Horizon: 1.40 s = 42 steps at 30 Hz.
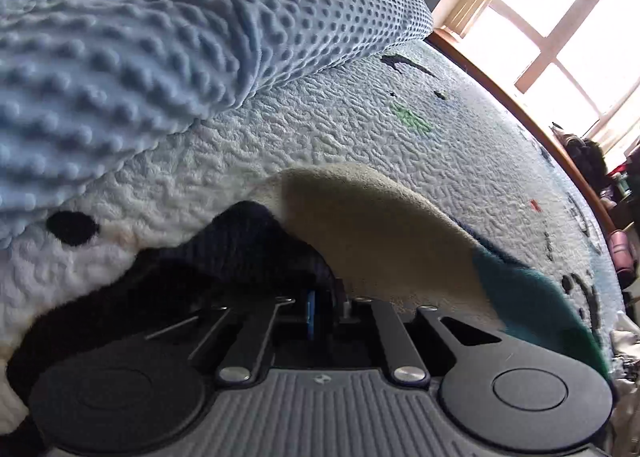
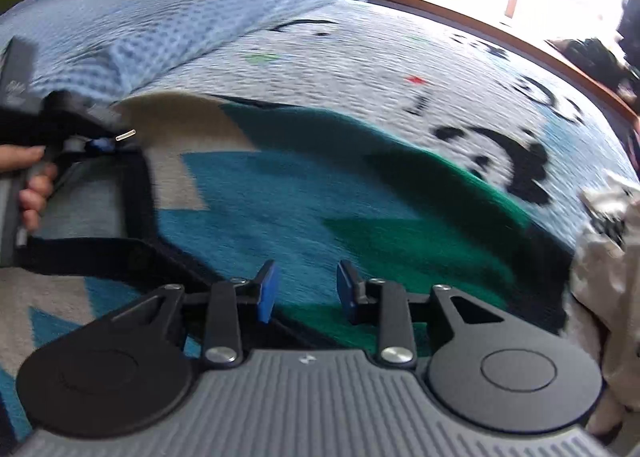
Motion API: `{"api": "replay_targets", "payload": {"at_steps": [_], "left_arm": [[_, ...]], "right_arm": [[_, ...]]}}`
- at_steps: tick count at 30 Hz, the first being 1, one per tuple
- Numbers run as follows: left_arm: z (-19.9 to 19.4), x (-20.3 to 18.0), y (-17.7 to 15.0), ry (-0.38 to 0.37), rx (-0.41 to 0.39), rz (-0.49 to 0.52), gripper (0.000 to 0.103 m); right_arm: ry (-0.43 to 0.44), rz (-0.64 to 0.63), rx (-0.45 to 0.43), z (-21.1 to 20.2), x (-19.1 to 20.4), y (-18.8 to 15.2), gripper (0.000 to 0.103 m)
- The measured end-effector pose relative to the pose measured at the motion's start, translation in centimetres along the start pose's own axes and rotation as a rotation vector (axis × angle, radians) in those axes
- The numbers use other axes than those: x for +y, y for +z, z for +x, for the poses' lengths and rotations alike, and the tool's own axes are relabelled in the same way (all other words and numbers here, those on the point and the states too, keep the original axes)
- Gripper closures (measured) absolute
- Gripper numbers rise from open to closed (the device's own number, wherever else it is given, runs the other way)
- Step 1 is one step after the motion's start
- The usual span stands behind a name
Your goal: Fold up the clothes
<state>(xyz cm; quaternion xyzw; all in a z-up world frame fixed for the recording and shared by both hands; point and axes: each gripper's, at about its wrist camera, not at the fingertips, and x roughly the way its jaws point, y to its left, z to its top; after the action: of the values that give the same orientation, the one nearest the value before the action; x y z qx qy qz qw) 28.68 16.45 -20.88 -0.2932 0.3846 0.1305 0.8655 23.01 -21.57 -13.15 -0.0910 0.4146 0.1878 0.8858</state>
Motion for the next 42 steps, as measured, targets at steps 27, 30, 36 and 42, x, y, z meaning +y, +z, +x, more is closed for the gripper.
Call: {"api": "replay_targets", "payload": {"at_steps": [27,30,36,42], "left_arm": [[-22.7,7.8,-14.5,-0.081,0.172,0.255,0.021],[-22.9,10.0,-17.1,-0.083,0.2,0.086,0.027],[-23.2,11.5,-19.3,-0.073,0.117,-0.082,0.027],[-25.1,15.2,-20.0,-0.042,0.036,-0.361,0.031]], "right_arm": [[-0.17,0.591,0.085,-18.0,-8.2,-21.8,0.055],[-0.143,0.737,0.052,-18.3,-7.9,-24.7,0.055],[-0.118,0.896,-0.005,-17.7,-6.6,-27.0,0.055],[-0.018,1.061,-0.036,-17.4,-6.9,-28.0,0.058]]}}
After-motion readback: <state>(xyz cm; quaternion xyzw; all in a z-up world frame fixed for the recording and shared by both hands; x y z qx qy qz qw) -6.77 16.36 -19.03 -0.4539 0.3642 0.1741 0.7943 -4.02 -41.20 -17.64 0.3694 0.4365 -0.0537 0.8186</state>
